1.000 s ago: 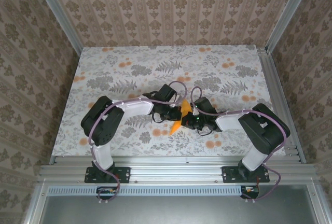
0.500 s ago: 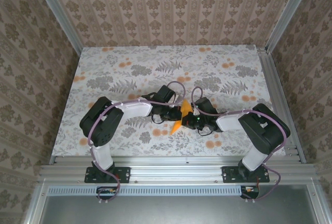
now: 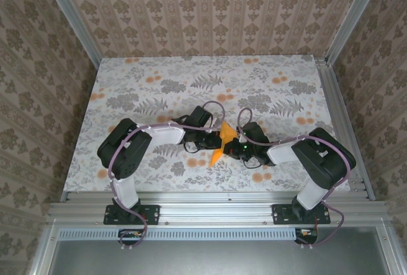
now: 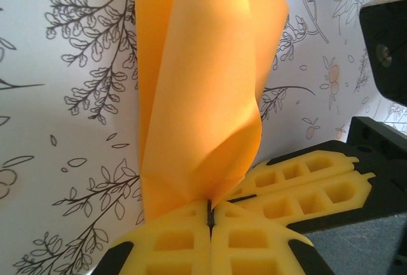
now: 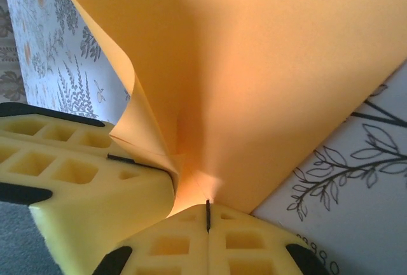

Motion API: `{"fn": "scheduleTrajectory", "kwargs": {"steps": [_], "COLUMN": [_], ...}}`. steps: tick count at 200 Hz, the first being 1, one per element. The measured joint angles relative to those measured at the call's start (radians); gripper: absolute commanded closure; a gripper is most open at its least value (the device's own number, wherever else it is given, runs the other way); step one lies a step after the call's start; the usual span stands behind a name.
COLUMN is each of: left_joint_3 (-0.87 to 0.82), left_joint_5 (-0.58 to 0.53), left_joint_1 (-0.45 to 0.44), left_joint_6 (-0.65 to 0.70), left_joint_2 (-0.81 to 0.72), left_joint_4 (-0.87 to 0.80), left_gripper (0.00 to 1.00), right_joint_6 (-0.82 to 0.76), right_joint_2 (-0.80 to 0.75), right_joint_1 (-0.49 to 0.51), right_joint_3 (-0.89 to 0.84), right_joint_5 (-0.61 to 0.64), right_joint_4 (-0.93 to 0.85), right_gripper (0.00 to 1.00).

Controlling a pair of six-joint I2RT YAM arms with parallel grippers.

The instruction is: Fold a paper plane with a square sheet of paper (pick it up from the middle)

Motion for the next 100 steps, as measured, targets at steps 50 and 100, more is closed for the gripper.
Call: {"fn": "scheduleTrajectory", "kwargs": {"steps": [50,100], "left_joint_3": [-0.005,-0.005], "left_joint_5": [0.014,0.024], "left_joint_1": [0.002,0.002], "left_joint_6": [-0.003,-0.003], "left_joint_2": [0.012,0.019], "left_joint_4": [0.023,0.028], "left_gripper": [0.95,0.95], "right_joint_6": [0.08,0.186], "right_joint_2": [0.032,0.093], "right_joint_1": [-0.024,-0.055], "right_joint_3": [-0.058,-0.104], "right_joint_5": [-0.046,-0.111], "right_joint_4": [0.166,0.354], "right_gripper": [1.0,1.0]}}
